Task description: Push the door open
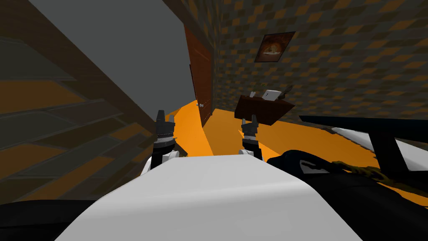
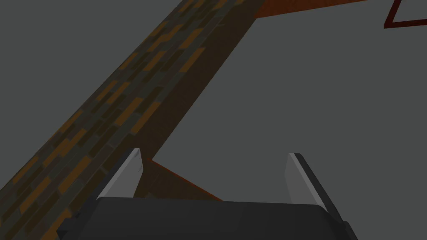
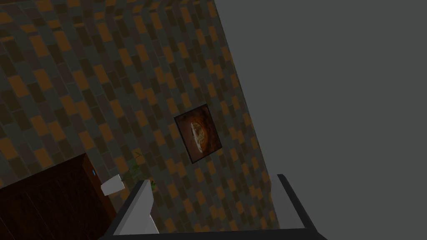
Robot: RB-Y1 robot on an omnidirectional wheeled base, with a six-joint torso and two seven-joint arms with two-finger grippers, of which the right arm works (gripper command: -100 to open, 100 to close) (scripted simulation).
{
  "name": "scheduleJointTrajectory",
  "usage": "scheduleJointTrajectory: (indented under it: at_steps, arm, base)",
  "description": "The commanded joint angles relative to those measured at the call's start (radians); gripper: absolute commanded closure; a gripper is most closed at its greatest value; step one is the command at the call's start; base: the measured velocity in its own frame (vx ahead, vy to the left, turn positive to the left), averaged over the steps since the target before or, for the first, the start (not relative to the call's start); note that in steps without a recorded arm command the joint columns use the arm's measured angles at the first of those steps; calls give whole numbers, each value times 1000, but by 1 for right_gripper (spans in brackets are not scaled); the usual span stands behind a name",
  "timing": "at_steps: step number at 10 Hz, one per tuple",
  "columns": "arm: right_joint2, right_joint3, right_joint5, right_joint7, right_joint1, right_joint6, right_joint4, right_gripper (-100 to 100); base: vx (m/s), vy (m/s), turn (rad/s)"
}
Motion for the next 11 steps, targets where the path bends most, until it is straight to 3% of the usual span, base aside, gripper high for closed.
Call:
scheduleJointTrajectory:
  at_steps: [1, 11]
  arm:
    - [-17, 9, -10, -23, -12, -10, 32, -100]
    - [-79, 65, -66, -156, -86, -67, 222, -100]
  base:
    - [102, -17, 175]
    - [154, -48, 143]
